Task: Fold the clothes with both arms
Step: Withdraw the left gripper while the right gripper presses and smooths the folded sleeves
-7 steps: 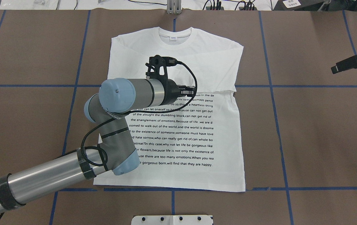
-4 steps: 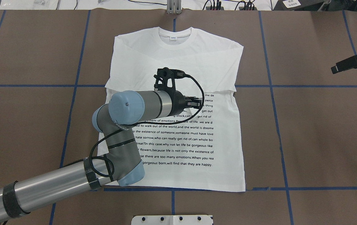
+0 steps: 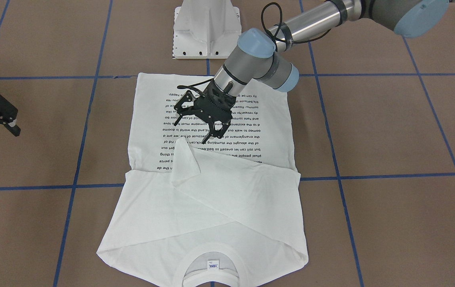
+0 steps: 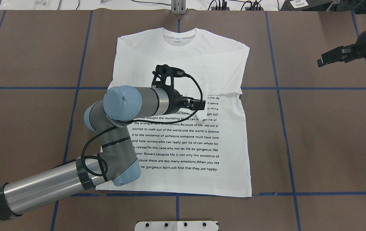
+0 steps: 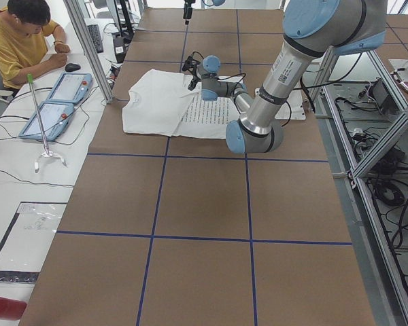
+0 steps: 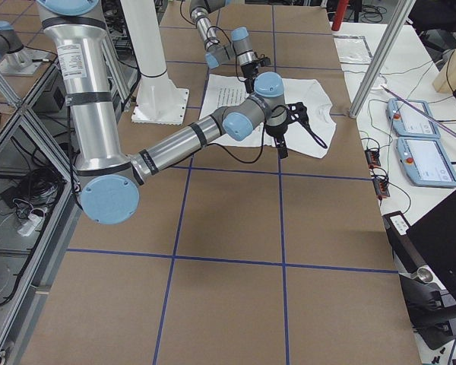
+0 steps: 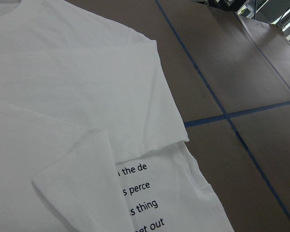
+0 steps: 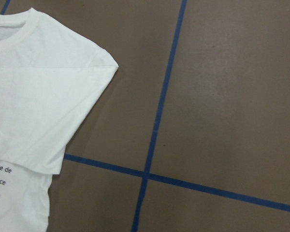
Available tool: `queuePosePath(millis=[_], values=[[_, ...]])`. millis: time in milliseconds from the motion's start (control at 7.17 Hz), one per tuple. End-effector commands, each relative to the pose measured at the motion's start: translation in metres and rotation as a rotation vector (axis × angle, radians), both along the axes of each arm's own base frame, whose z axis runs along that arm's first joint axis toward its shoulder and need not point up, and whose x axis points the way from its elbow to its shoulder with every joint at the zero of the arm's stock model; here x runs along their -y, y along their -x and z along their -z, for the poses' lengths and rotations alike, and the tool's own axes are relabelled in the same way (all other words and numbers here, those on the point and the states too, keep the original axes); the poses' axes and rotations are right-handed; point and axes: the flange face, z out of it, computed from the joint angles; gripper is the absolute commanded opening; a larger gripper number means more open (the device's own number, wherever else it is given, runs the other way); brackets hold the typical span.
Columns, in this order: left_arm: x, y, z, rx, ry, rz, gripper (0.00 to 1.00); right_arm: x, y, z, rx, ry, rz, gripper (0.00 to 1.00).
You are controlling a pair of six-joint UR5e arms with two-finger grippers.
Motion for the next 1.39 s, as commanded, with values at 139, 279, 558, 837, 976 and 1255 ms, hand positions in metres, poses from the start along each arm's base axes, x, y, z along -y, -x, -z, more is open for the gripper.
queuePosePath(millis=[139, 279, 558, 837, 976, 1255], values=[[0.037, 0.123, -0.034, 0.239, -0.083, -0.007, 1.0, -0.007, 0.147, 0.086, -0.02, 0.073, -0.071, 1.0], [0.047, 0.164, -0.038, 0.309, -0.146, -0.005, 1.0, -0.016, 0.192, 0.117, -0.069, 0.098, -0.111, 1.0], [0.074, 0.256, -0.094, 0.401, -0.279, -0.095, 1.0, -0.014, 0.284, 0.154, -0.106, 0.132, -0.172, 1.0], [0.088, 0.305, -0.123, 0.454, -0.354, -0.128, 1.0, -0.005, 0.369, 0.169, -0.18, 0.127, -0.25, 0.99], [0.088, 0.306, -0.124, 0.455, -0.35, -0.127, 1.0, -0.005, 0.402, 0.184, -0.199, 0.127, -0.266, 0.92], [0.088, 0.306, -0.125, 0.453, -0.342, -0.125, 1.0, -0.013, 0.428, 0.182, -0.226, 0.114, -0.279, 0.7]])
